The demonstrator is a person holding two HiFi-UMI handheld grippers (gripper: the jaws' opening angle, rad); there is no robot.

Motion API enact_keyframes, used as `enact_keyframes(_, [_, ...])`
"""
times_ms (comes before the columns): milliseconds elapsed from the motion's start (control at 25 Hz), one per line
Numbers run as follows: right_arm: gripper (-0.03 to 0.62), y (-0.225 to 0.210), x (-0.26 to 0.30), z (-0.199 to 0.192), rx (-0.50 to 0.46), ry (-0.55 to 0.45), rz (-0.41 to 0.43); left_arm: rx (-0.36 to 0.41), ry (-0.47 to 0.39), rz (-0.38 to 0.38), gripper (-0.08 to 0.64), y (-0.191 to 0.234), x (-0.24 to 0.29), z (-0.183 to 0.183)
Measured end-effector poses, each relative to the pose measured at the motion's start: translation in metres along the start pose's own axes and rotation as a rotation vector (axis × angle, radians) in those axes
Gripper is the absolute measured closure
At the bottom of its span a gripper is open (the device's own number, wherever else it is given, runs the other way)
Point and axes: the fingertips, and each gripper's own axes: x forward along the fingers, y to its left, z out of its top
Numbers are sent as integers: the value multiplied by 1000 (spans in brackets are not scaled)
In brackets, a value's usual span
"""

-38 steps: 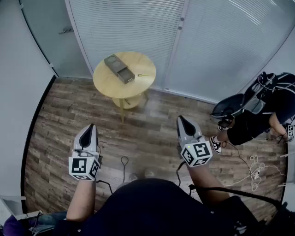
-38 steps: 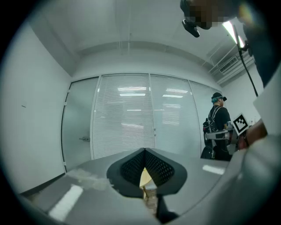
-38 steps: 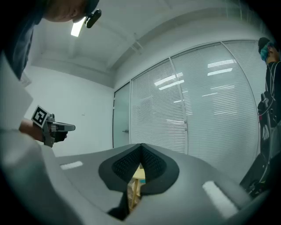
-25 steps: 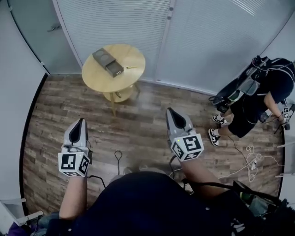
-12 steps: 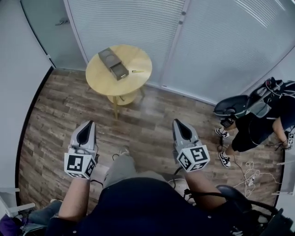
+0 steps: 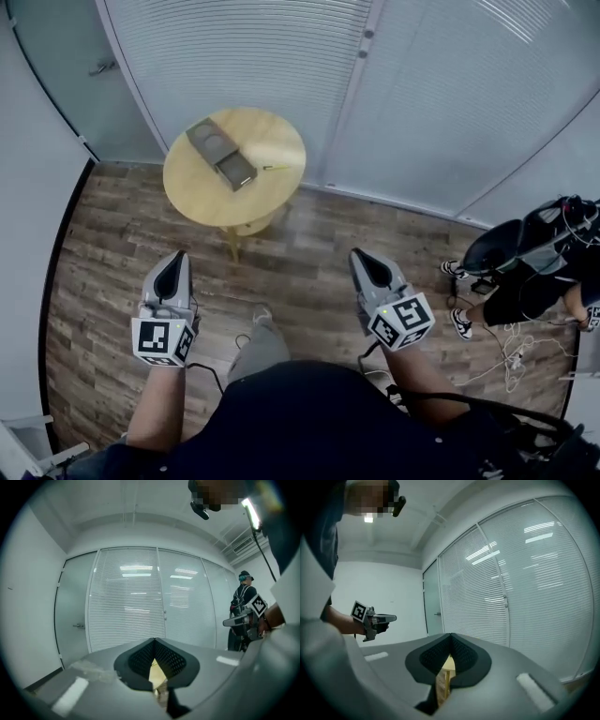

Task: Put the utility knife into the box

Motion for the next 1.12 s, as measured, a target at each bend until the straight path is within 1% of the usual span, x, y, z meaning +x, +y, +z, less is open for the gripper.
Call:
enact_keyframes(80, [586,3,10,-5,-4,10,-24,-14,-4,10,557,14,8,-7])
enact_keyframes(160, [586,15,16,-9,-19,22,-33,-25,-9,-9,557,20,4,-13])
enact_keyframes(200, [586,19,25,-8,-46,29,-31,-27,-10,-21,557,24,7,-14])
enact_keyframes(280, [586,12,65,3,-125,39,-32,-43,1,-27,557,45,39,-13])
enact_keyframes(360, [586,0,115,17,-160,36,-23,-46,12,-29,557,69,82,-7])
enact_keyframes(520, [586,-12,192,25,-146,32,-6,24,8,-81,557,100,144,6])
enact_keyframes(600, [586,-19,214,28,-147,33,-9,34,11,-90,557,113,168,5])
enact_keyframes(680, [586,-24,224,32,-160,38,-14,17,23,-106,557,121,190,1])
enact_keyframes(760, [586,-35,229,31,-164,59,-35,-10,31,-141,557,121,207,-1])
enact_keyframes(840, [586,-47,239,23,-133,81,-58,-30,30,-160,557,124,217,-1])
enact_keyframes(880, [586,-51,246,19,-117,88,-58,-35,28,-158,557,128,220,0])
enact_keyframes(960, [586,-55,264,17,-109,82,-25,-43,29,-142,557,137,229,0])
enact_keyframes(1040, [586,-59,282,21,-115,64,33,-47,39,-135,557,142,242,0])
enact_keyframes(1120, [586,-69,303,22,-135,78,66,-38,39,-121,557,147,253,2])
